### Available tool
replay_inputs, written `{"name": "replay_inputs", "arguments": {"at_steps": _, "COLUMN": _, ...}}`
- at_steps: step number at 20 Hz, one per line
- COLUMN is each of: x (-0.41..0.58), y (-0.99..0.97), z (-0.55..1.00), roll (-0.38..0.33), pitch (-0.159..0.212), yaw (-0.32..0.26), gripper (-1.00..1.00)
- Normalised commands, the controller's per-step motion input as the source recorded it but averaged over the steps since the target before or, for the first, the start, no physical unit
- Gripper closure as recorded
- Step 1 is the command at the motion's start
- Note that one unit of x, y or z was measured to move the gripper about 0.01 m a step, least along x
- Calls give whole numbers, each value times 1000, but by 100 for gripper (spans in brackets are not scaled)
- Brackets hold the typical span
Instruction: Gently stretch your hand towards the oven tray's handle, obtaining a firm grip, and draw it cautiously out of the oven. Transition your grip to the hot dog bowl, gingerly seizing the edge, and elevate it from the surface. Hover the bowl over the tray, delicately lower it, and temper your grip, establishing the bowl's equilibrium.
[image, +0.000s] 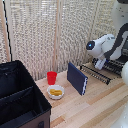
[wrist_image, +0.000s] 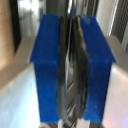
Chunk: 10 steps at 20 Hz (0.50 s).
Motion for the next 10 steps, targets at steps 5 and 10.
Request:
{"name": "replay_inputs", "arguments": {"at_steps": 5, "x": 14, "y": 886, "z": -122, "roll": -28, "pitch": 1, "yaw": -21, "gripper": 100}}
{"name": "replay_inputs", "arguments": {"at_steps": 10, "x": 45, "y": 158, "z": 2, "roll": -18, "pitch": 3, "yaw": -4, "gripper": -100}}
